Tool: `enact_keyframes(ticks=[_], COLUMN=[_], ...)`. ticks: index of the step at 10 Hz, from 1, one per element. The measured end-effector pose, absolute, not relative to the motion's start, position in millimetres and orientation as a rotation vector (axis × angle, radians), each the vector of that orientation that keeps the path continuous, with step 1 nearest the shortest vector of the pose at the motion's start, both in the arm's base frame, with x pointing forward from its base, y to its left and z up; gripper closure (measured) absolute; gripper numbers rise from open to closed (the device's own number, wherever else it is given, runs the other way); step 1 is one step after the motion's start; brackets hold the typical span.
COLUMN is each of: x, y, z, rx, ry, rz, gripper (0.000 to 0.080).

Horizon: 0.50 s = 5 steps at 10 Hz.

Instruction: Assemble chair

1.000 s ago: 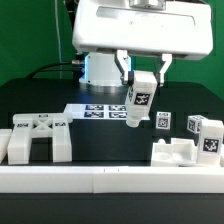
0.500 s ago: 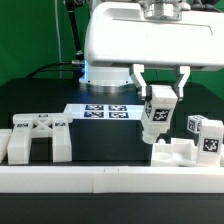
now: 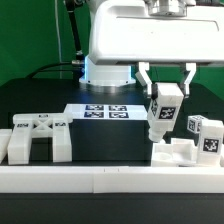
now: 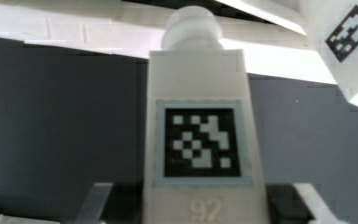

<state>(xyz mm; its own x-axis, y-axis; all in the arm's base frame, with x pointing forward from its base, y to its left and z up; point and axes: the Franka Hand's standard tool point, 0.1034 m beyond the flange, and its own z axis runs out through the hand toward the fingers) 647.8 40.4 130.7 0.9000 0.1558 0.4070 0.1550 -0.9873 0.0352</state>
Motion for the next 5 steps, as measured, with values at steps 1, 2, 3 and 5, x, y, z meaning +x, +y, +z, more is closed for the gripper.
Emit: enact_keyframes(ticks=[1,2,3,5], x=[647,640,637,635], y=[40,33,33,35], z=[128.8,121.2,118.6,122.3], rx=[3.061,3.07,3.083,3.117], ry=[0.249,0.192,0.17,0.155], rz=[0.65,0.652,0.63,0.566], gripper=[0.0508,0.0508,0.0508,0.0508])
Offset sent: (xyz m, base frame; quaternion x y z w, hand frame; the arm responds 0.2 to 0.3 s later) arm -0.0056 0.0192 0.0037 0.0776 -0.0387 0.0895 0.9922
